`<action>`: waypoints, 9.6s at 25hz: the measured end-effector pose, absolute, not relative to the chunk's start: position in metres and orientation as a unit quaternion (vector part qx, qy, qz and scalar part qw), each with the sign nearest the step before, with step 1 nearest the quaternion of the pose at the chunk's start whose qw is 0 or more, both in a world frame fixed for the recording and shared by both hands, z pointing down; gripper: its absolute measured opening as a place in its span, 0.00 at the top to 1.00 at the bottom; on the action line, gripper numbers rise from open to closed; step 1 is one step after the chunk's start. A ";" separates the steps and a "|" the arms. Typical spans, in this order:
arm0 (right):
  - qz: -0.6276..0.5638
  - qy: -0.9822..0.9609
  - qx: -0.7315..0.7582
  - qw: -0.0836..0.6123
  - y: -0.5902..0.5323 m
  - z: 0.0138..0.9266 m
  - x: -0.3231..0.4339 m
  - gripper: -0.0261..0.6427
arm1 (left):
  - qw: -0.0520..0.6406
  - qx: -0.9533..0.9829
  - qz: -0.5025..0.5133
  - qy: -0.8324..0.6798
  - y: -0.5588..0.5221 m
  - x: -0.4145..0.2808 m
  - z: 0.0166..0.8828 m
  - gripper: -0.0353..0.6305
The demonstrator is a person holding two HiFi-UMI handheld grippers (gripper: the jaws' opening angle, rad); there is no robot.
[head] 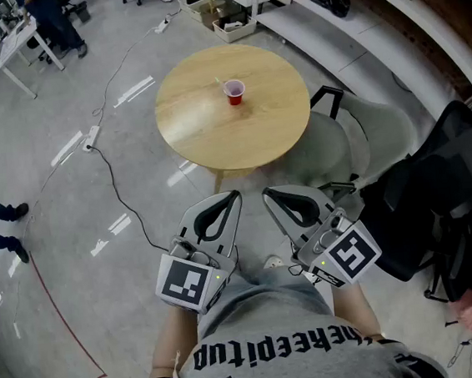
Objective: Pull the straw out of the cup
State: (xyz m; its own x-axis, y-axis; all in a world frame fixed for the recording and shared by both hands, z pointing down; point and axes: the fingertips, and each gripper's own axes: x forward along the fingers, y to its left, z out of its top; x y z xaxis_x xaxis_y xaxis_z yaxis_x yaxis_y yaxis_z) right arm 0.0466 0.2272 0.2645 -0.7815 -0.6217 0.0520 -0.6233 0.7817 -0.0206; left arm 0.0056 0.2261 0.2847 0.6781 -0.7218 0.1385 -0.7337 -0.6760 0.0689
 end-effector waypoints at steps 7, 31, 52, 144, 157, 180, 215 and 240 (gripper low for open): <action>0.022 -0.944 0.329 0.019 0.229 0.263 0.036 0.96 | 0.055 0.916 0.054 -0.394 0.223 0.001 0.282 0.91; 0.031 -0.929 0.368 -0.002 0.204 0.265 -0.005 0.95 | 0.051 0.928 0.041 -0.368 0.198 -0.048 0.291 0.91; 0.048 -0.942 0.332 0.009 0.115 0.281 0.022 0.95 | 0.066 0.914 0.034 -0.399 0.111 -0.023 0.302 0.91; 0.117 -0.850 0.498 0.127 -0.134 0.381 -0.006 0.91 | 0.095 0.958 0.074 -0.261 -0.146 -0.075 0.337 0.91; 0.136 -0.832 0.505 0.182 -0.141 0.435 -0.001 0.84 | 0.112 0.960 0.088 -0.239 -0.156 -0.075 0.359 0.91; 0.142 -0.827 0.484 0.248 -0.171 0.498 -0.005 0.77 | 0.140 0.951 0.115 -0.250 -0.165 -0.086 0.390 0.91; 0.112 -0.807 0.499 0.296 -0.203 0.528 -0.009 0.85 | 0.159 0.936 0.125 -0.287 -0.180 -0.113 0.405 0.91; 0.106 -0.828 0.503 0.224 -0.194 0.469 0.001 0.89 | 0.149 0.938 0.105 -0.295 -0.163 -0.084 0.385 0.91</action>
